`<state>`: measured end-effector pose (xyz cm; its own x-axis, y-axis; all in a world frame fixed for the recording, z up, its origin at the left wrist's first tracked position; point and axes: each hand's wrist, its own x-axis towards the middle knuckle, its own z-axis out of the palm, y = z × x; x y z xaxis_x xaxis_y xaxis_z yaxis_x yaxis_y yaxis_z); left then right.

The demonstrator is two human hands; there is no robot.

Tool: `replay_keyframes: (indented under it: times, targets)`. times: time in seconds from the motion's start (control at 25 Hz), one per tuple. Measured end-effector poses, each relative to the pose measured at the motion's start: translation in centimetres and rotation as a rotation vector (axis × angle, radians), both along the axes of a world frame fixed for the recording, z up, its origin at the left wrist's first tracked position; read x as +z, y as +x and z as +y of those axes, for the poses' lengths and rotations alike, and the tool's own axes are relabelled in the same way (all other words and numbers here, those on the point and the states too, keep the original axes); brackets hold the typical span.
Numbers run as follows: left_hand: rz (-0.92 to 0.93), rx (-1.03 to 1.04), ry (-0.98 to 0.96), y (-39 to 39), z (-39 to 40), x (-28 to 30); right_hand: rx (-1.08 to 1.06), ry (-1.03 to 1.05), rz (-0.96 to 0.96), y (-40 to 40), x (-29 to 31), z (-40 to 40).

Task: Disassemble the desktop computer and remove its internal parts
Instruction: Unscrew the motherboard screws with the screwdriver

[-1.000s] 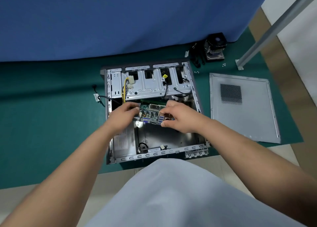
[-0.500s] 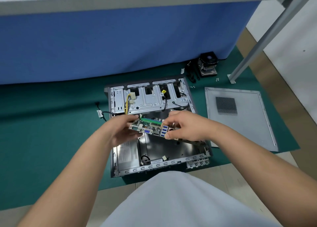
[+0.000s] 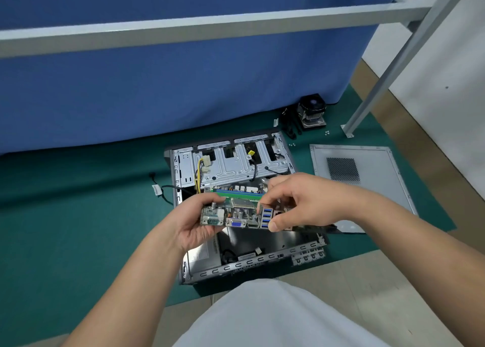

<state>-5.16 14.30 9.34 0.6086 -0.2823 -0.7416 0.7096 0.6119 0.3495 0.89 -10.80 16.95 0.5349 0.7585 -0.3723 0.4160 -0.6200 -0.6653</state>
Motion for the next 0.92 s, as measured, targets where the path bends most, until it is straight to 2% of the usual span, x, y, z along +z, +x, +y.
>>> replay_keyframes:
  times: [0.12, 0.24, 0.36, 0.44, 0.48, 0.52, 0.64, 0.8, 0.92]
  targets:
    - [-0.04, 0.005, 0.039, 0.0, 0.2, 1.0, -0.006, 0.019, 0.03, -0.4, 1.4, 0.1]
    - [-0.086, -0.001, 0.123, 0.6, 0.2, 1.9, -0.124, 0.055, 0.101, 0.2, 2.1, -0.8]
    - [-0.141, -0.018, 0.223, 1.8, 0.4, 2.5, -0.49, 0.144, -0.039, 1.9, 0.3, -3.1]
    - [-0.188, -0.016, 0.277, 2.9, 0.0, 2.4, -0.734, -0.034, -0.101, 3.1, -2.0, -4.8]
    - [-0.207, -0.014, 0.282, 3.4, -0.4, 2.4, -0.803, -0.136, -0.047, 3.4, -3.3, -5.3]
    - [-0.221, -0.016, 0.274, 4.0, -0.9, 2.5, -0.846, -0.153, 0.041, 3.6, -4.7, -5.8]
    - [-0.249, -0.049, 0.279, 6.5, -3.7, 3.0, -1.008, 0.064, 0.184, 4.2, -7.4, -7.5]
    - [-0.253, -0.142, 0.374, 11.7, -10.9, 2.8, -1.244, 0.236, 0.304, 6.3, -10.2, -12.8]
    - [-0.179, -0.285, 0.447, 15.1, -17.7, 0.8, -1.435, 0.295, 0.291, 7.6, -12.7, -18.7]
